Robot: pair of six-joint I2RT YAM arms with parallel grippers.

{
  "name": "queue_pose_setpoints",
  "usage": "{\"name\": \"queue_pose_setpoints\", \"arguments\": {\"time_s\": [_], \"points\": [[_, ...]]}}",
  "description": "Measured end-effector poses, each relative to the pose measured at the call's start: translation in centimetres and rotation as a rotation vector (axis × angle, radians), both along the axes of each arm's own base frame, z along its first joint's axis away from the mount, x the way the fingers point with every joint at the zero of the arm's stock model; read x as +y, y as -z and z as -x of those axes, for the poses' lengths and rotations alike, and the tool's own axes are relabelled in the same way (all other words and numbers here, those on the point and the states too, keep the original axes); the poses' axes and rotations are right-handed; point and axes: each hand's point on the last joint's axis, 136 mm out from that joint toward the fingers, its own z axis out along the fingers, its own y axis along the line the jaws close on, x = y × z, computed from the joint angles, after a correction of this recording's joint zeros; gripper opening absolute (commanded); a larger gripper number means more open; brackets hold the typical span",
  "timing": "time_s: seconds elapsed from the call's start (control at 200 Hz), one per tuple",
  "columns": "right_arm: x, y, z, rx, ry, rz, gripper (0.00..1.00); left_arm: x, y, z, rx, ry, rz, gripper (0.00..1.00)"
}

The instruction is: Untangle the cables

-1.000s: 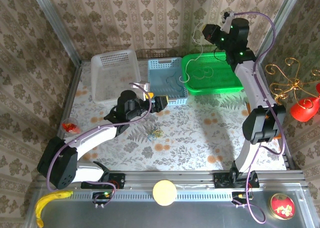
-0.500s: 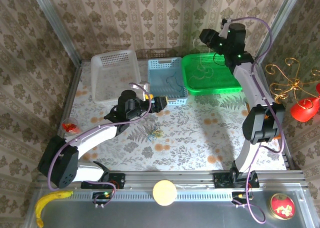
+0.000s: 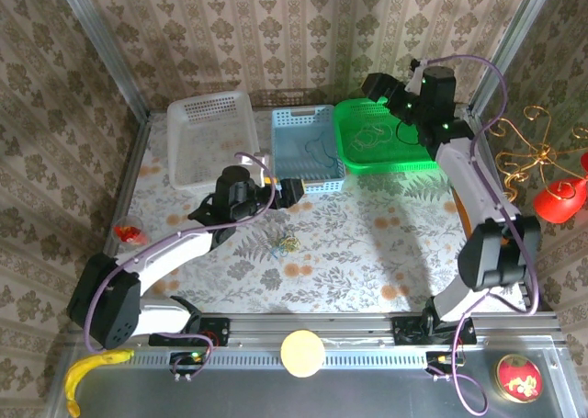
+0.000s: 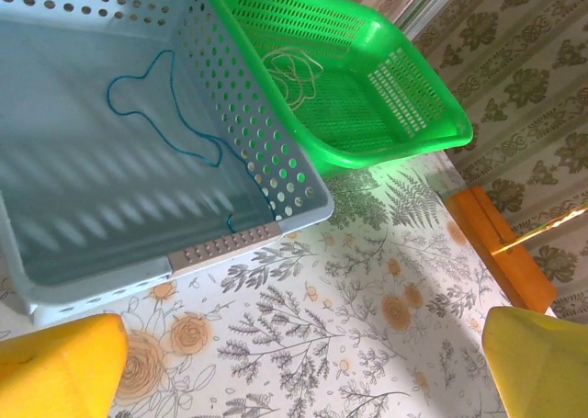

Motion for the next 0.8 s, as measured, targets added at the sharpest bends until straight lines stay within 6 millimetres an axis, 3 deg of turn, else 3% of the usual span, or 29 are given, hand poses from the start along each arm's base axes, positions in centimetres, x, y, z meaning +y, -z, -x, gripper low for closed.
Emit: {"name": "queue_pose_setpoints", "arguments": {"time_s": [0.16, 0.315, 0.415, 0.62, 0.8], "points": [[4.3, -0.7, 5.0, -0.006, -0.07, -0.004, 1.0, 1.1, 1.1, 0.7, 0.042, -0.032, -0.023, 1.0], [8.8, 0.5, 9.9, 0.05, -0.12, -0.005, 1.0, 2.9, 5.1, 2.0, 0.157, -0.081, -0.085, 1.0], [10.5, 1.4, 12.1, 0.097, -0.106, -0.016, 1.0, 4.4, 7.7, 3.4, 0.242, -0.122, -0.129, 1.0], [12.8, 2.2, 14.7, 0.177, -0.052, -0.07, 1.0, 7.3, 10.3, 5.8, 0.353, -0.209, -0.16, 0.99], [13.7, 1.4, 15.0, 0.245, 0.005, -0.131, 1.0, 8.4, 11.4, 6.8, 0.421, -0.259, -0.166, 0.89]]}}
